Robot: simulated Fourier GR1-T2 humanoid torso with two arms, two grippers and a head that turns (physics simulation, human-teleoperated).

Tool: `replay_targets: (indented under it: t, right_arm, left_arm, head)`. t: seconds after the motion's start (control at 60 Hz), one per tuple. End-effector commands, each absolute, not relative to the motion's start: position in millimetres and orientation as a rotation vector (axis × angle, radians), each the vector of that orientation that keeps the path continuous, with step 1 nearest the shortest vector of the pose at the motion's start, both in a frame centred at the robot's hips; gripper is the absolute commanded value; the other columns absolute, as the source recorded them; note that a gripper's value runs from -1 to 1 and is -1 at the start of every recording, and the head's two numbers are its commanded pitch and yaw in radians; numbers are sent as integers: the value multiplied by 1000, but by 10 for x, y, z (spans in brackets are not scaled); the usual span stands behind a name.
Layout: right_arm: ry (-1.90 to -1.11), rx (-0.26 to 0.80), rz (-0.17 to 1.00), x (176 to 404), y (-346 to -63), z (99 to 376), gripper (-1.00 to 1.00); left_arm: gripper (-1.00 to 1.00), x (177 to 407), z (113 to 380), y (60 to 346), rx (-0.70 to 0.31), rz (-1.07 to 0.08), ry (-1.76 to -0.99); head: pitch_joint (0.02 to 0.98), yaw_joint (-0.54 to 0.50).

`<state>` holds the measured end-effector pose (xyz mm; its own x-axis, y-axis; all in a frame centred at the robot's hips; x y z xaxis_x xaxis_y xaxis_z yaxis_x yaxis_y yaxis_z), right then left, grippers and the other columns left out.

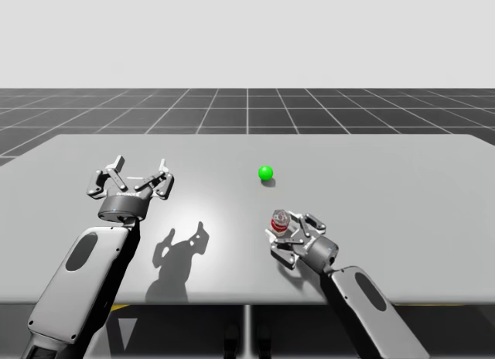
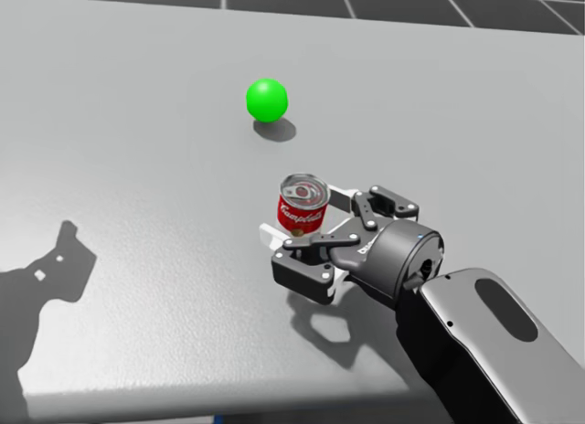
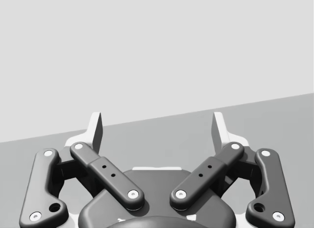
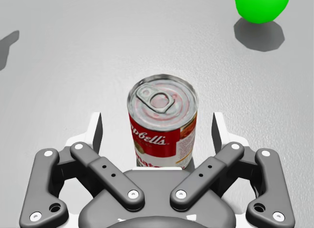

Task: Watch the red light. When it turns green, pick up the object.

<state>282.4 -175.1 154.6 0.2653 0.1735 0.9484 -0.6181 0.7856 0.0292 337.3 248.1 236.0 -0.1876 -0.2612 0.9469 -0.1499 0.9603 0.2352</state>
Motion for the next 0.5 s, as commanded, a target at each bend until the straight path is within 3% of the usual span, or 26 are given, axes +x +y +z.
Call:
replay_targets:
  t: [0.017, 0.2, 0.217, 0.233, 0.25, 0.267, 0.5]
  right_arm:
    - [-1171, 407, 548, 2968, -1677, 1482, -1000]
    - [-1096, 369, 535, 2994, -1714, 1409, -1000]
    - [-1096, 360, 533, 2989, -1721, 1408, -882]
    - [-1104, 351, 529, 2983, -1724, 1403, -734]
    - [-1107, 362, 540, 2967, -1734, 1401, 770]
    - [-1109, 372, 541, 2965, -1740, 1402, 1000]
    - [-1111, 393, 545, 2928, -1748, 1390, 1000]
  left_arm:
    - [-1000, 3378, 2357, 2486, 310, -102, -1766]
    - [-1000, 3377, 2356, 2490, 311, -103, -1766]
    - [-1000, 3377, 2355, 2490, 312, -103, -1766]
    - [-1000, 3377, 2355, 2490, 312, -103, -1766]
    - [-1000, 3377, 2355, 2492, 312, -103, -1766]
    - [-1000, 3378, 2355, 2492, 312, -103, -1766]
    - [-1000, 3378, 2353, 2492, 313, -106, -1765]
  head:
    - [836, -155]
    - [834, -154]
    - [834, -154]
    - [833, -154]
    - [832, -154]
    - [832, -155]
    - [787, -161]
